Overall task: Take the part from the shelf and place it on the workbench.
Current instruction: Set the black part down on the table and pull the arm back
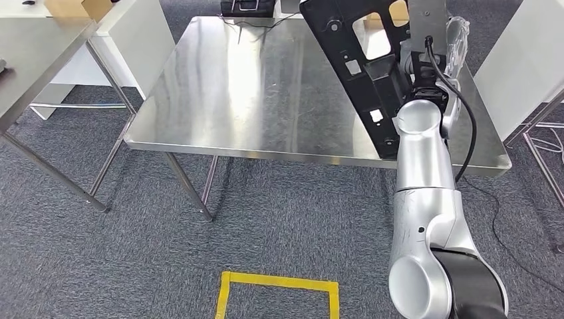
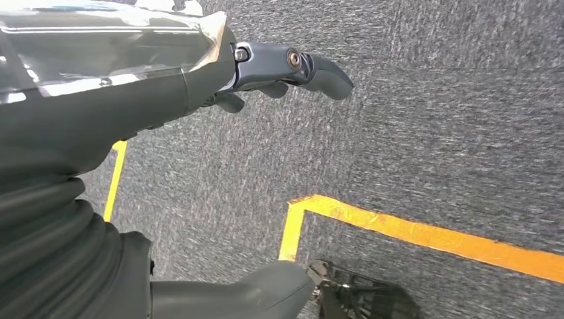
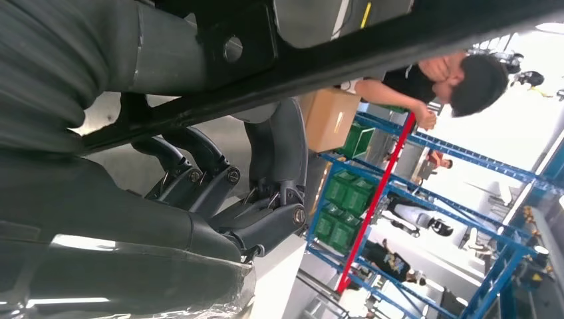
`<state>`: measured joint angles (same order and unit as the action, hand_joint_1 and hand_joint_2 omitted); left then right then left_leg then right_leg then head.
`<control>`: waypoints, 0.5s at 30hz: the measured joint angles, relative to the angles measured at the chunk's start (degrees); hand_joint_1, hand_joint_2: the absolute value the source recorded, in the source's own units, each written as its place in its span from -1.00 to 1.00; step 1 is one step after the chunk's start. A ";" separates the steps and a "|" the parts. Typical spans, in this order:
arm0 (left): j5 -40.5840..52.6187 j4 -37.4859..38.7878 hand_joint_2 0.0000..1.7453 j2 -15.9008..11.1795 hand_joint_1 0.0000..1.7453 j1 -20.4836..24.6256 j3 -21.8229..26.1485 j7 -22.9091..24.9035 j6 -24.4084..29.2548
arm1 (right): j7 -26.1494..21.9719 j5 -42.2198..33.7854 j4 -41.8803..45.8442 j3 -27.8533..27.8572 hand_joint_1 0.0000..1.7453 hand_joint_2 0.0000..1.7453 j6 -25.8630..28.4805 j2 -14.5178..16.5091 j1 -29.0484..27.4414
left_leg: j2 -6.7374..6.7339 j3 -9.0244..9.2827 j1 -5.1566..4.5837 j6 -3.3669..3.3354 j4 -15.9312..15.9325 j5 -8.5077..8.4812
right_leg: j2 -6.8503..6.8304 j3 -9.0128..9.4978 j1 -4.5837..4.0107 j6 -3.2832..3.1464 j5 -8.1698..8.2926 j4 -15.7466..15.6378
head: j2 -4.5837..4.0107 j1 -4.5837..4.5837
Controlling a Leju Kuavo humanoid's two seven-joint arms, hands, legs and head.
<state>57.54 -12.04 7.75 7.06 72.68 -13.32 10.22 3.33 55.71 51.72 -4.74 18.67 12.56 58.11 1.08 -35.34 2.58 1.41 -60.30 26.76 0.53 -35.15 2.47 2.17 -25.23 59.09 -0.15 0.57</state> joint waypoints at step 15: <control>0.47 -0.04 1.00 -0.04 -1.00 0.01 -0.07 -0.15 -0.41 | 0.04 0.41 0.45 0.09 1.00 1.00 0.38 -0.17 -0.74 | -1.02 -1.28 -2.52 -4.35 2.76 -3.90 | -0.50 2.09 -2.05 -0.41 -3.73 0.93 | 0.00 -0.10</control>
<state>58.01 -12.08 7.72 7.06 72.61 -13.46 9.81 3.37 56.13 52.18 -4.66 19.05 12.38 57.38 0.06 -36.61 0.06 -2.94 -57.54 22.86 0.04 -33.06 0.42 1.76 -28.96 60.02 -0.15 0.47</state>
